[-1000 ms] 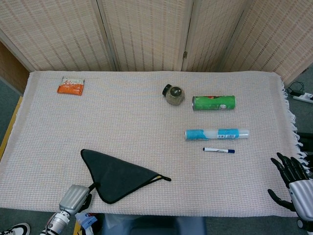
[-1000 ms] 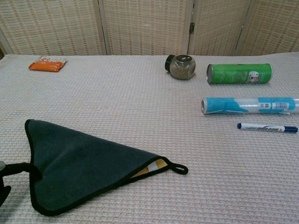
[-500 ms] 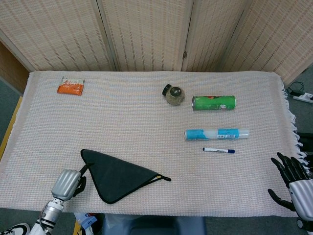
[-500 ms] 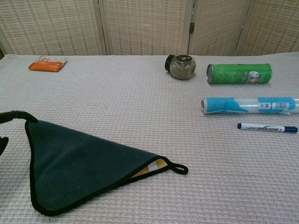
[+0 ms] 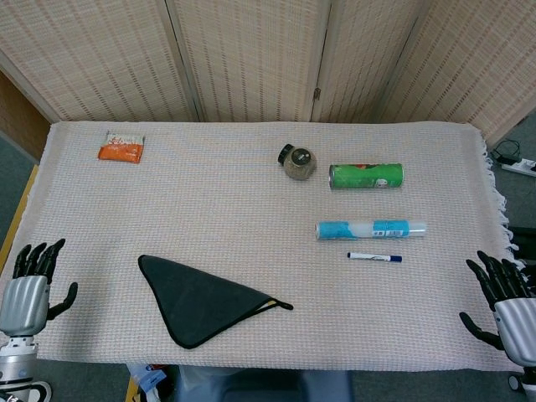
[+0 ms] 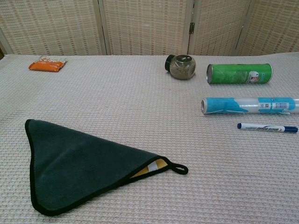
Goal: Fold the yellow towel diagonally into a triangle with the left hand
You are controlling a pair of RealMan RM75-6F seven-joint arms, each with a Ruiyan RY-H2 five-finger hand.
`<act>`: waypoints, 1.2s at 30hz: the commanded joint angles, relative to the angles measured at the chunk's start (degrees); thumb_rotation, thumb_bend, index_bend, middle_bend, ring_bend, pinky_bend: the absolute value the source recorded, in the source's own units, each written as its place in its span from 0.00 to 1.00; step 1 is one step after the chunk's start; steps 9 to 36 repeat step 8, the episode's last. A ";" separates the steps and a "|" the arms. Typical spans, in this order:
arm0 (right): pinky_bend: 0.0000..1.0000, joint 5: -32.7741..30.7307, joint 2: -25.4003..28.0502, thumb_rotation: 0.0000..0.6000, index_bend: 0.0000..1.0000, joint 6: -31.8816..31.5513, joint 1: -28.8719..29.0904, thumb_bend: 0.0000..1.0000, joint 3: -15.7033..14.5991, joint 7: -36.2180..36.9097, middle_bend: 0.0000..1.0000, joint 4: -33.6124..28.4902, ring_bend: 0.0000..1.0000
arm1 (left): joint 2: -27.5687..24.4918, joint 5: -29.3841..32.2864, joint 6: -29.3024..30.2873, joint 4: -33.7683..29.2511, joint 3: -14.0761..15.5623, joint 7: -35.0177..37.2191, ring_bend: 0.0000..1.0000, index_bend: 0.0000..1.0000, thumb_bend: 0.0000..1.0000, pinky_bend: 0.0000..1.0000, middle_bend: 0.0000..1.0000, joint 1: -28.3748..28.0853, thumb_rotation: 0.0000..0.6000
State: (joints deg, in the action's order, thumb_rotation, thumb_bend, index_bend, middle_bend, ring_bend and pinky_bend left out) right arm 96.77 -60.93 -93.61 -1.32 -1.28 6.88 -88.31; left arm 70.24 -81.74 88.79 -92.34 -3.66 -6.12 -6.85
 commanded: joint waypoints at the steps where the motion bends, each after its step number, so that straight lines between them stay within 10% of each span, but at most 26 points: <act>1: 0.00 -0.57 0.00 1.00 0.00 0.19 0.23 0.34 0.54 -0.71 0.00 -0.60 0.00 | -1.68 2.16 -3.26 -1.74 1.32 -2.61 0.07 0.08 0.41 0.03 0.15 0.28 1.00; 36: 0.00 0.01 0.22 1.00 0.00 0.47 0.80 0.34 0.77 -1.62 0.00 -1.99 0.00 | -3.71 0.57 -3.57 -4.47 2.73 -1.34 0.06 0.08 0.41 0.03 0.14 1.31 1.00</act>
